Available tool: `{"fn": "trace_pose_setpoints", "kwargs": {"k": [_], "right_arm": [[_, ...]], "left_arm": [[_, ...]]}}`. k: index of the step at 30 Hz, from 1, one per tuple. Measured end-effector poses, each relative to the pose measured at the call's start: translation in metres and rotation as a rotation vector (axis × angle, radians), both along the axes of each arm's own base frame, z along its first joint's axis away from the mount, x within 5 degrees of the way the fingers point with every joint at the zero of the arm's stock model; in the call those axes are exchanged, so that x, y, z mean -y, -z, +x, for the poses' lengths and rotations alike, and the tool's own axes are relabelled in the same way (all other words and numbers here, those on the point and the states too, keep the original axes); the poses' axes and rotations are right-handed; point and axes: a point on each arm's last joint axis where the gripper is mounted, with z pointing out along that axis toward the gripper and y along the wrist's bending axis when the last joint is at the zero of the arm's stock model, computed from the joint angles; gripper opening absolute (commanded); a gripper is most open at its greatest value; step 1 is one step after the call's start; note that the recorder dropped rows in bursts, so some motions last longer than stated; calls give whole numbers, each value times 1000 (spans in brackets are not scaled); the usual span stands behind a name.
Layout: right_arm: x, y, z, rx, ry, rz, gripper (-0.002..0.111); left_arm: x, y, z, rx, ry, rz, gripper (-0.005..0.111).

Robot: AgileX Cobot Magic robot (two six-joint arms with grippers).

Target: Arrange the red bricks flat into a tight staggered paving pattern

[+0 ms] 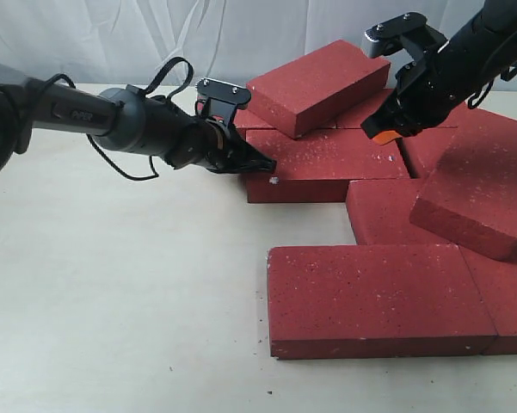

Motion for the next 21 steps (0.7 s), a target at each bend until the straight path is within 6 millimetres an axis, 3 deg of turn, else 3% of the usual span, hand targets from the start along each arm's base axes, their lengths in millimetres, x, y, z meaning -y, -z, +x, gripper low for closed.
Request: {"fn": "trace_pose_setpoints", "kwargs": {"k": [11, 15, 21], "right_arm": [[0, 0, 0, 5, 2, 0, 1], [0, 0, 0, 5, 2, 0, 1], [0, 0, 0, 5, 4, 4, 1]], "left_arm": [[9, 2, 3, -1, -10, -32, 0], [25, 2, -3, 8, 23, -38, 0], [25, 1, -2, 2, 19, -34, 0]]}}
